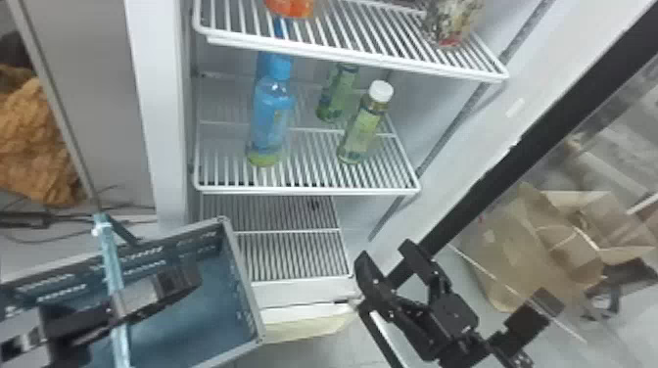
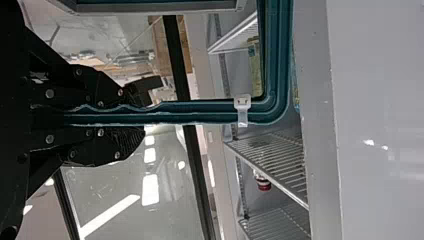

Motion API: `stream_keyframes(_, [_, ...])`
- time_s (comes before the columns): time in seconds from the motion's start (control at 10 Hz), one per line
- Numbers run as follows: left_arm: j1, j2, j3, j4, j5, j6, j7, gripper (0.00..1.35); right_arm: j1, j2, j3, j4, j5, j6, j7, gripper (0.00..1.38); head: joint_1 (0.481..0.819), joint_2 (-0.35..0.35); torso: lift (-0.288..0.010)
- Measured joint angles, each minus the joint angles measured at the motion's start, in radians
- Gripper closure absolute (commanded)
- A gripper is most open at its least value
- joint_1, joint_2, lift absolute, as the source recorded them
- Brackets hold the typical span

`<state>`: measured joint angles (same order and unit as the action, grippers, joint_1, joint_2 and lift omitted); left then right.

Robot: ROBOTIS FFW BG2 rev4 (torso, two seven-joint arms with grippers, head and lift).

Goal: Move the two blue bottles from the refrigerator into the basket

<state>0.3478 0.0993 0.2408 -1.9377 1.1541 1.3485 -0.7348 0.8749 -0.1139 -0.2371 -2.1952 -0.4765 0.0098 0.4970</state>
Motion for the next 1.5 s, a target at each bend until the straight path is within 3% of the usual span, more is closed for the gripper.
stream_keyframes(0.9, [-0.031, -0.001, 0.031, 0.000, -0.041, 0.031, 0.000, 1.20, -0.023, -0.010, 0.027, -0.003, 0.025, 0.000, 0.001, 0.12, 0.695, -0.308, -0.220])
stream_keyframes(1.1, [-0.033, -0.002, 0.030, 0.000, -0.041, 0.033, 0.000, 1.20, -0.085, -0.028, 0.058, -0.007, 0.087, 0.000, 0.006, 0.12, 0.695, -0.274, -0.220])
stream_keyframes(1.5, [-0.036, -0.003, 0.031, 0.000, -0.039, 0.033, 0.000, 1.20, -0.261, -0.030, 0.097, 0.054, 0.141, 0.021, 0.008, 0.12, 0.695, -0.232, -0.220])
